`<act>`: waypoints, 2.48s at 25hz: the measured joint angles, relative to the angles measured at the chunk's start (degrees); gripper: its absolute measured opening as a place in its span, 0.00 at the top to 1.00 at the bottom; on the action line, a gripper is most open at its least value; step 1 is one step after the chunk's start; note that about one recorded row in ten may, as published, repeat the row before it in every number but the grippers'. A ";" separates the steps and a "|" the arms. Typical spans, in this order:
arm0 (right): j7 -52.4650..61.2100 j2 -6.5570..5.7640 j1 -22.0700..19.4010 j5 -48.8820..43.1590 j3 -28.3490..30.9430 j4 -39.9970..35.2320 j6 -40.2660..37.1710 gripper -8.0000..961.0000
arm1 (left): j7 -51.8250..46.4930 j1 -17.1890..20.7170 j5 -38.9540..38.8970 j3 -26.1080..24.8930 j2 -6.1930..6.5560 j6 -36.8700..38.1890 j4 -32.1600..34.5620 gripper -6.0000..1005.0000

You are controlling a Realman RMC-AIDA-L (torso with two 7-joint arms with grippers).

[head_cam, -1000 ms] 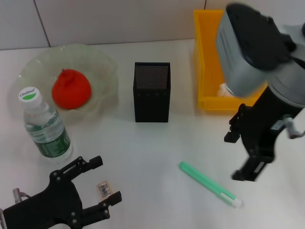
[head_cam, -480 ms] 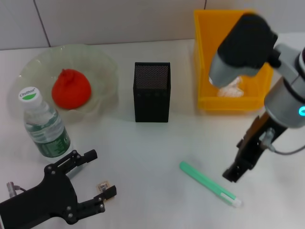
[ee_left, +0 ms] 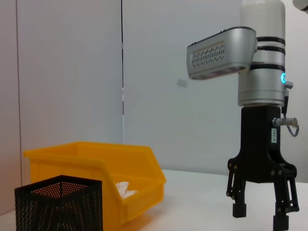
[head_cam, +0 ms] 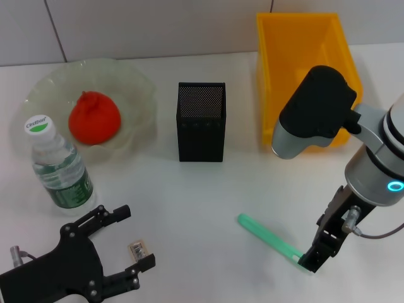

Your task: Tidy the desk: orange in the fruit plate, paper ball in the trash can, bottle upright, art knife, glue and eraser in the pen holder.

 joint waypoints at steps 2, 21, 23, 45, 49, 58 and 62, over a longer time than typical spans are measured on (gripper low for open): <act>0.01 0.00 -0.71 -0.02 -0.10 0.41 0.80 0.15 | 0.00 0.07 0.05 0.01 -0.03 0.07 -0.12 0.18; 1.41 -0.02 -2.88 -0.08 -5.22 3.80 8.90 0.48 | 0.53 0.58 0.19 1.40 -0.23 0.14 -0.36 0.19; 1.44 -0.02 -2.88 0.02 -5.23 3.91 8.95 0.51 | 0.54 0.60 0.19 1.41 -0.18 0.14 -0.20 0.19; 1.61 -0.02 -1.83 0.35 -6.24 7.25 10.51 0.64 | 0.53 0.61 0.19 1.59 -0.07 0.17 -0.08 0.19; 2.07 -0.02 -1.95 0.22 -6.68 7.49 10.81 0.65 | 0.53 0.65 0.19 1.59 -0.07 0.20 -0.08 0.19; 2.20 -0.02 -1.76 0.09 -6.72 8.26 10.95 0.67 | 0.53 0.70 0.18 1.59 -0.07 0.23 -0.08 0.19; 2.21 -0.03 -1.53 0.25 -6.72 8.70 11.00 0.70 | 0.53 0.69 0.19 1.59 -0.07 0.23 -0.08 0.19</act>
